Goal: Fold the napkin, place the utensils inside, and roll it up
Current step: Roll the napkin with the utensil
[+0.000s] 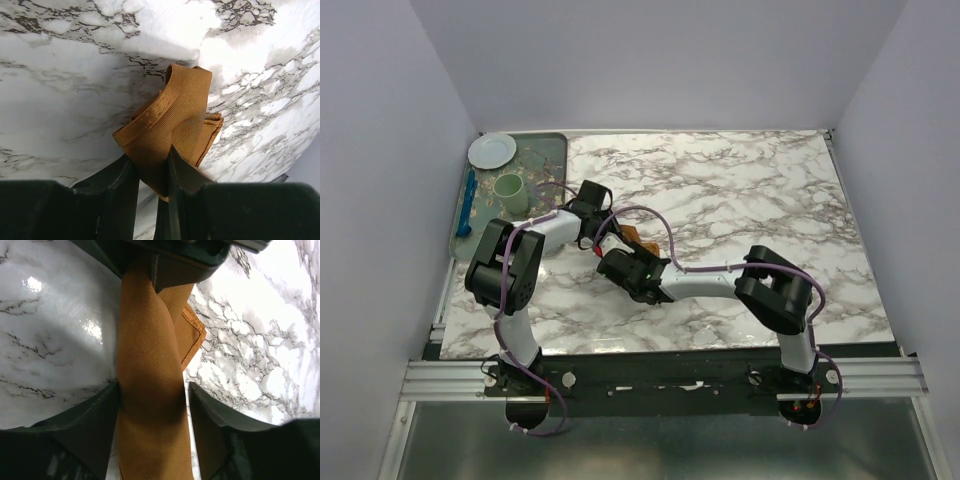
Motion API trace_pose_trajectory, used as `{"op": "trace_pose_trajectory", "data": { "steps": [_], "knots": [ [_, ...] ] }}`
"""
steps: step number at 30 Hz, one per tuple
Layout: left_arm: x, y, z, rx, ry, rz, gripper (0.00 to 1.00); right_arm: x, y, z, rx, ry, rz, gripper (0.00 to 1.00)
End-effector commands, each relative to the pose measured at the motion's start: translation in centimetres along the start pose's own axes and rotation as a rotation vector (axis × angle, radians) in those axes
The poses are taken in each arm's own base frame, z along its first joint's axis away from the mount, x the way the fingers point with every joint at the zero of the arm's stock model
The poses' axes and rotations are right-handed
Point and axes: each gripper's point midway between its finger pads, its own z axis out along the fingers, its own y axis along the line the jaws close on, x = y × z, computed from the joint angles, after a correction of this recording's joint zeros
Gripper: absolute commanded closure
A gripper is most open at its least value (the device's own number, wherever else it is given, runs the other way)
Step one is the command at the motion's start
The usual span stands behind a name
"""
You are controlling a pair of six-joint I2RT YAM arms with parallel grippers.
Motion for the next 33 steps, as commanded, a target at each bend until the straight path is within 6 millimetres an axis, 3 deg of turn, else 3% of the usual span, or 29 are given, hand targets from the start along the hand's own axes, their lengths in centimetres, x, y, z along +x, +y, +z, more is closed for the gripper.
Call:
{"op": "trace_pose_trajectory", "data": {
  "steps": [1,9,12,16,18,19,20,22,24,25,26,28,29,33],
  "knots": [
    [1.3,1.7,0.4,-0.051,0.068,0.001,0.66,1.5,0.6,1.2,0.028,0.025,-0.048,0.49],
    [0.8,2.0,0.0,-0.057,0.063,0.034,0.64,1.4,2.0,2.0,-0.079,0.032,0.004,0.68],
    [0.1,2.0,-0.5,-0.054,0.039,0.061,0.59,0.9,2.8,1.4,-0.170,0.019,0.060,0.73],
    [-1.2,2.2,-1.7,-0.077,-0.011,0.093,0.43,0.2,2.6,1.0,-0.304,0.014,0.188,0.78],
    [-2.2,2.2,-2.9,-0.083,-0.064,0.098,0.38,-0.6,2.9,0.1,-0.410,-0.001,0.249,0.78],
    [-2.4,2.3,-3.4,-0.088,-0.081,0.103,0.33,-0.7,2.2,0.5,-0.436,0.005,0.298,0.78],
    [-2.7,2.4,-3.9,-0.099,-0.095,0.103,0.31,-1.2,3.0,-0.1,-0.539,0.007,0.351,0.79],
    [-3.4,2.2,-5.3,-0.105,-0.152,0.111,0.24,-1.7,2.0,0.1,-0.627,-0.003,0.452,0.80],
    [-3.7,2.1,-6.4,-0.102,-0.187,0.113,0.21,-2.1,2.8,-0.9,-0.789,-0.003,0.549,0.80],
    [-3.6,2.0,-6.6,-0.098,-0.190,0.111,0.20,-2.2,2.0,-0.1,-0.827,-0.011,0.612,0.80],
    [-3.5,1.7,-6.8,-0.083,-0.190,0.104,0.19,-2.6,2.7,-1.2,-0.951,0.001,0.671,0.80],
    [-2.9,1.4,-6.7,-0.057,-0.166,0.090,0.19,-2.3,2.5,0.0,-1.042,0.009,0.759,0.81],
    [-2.7,1.2,-6.5,-0.044,-0.159,0.081,0.19,-2.1,3.0,-0.6,-1.127,0.043,0.814,0.81],
    [-2.0,0.7,-5.6,-0.027,-0.138,0.075,0.19,-1.9,3.0,0.1,-1.273,0.064,0.918,0.81]
  ]
}}
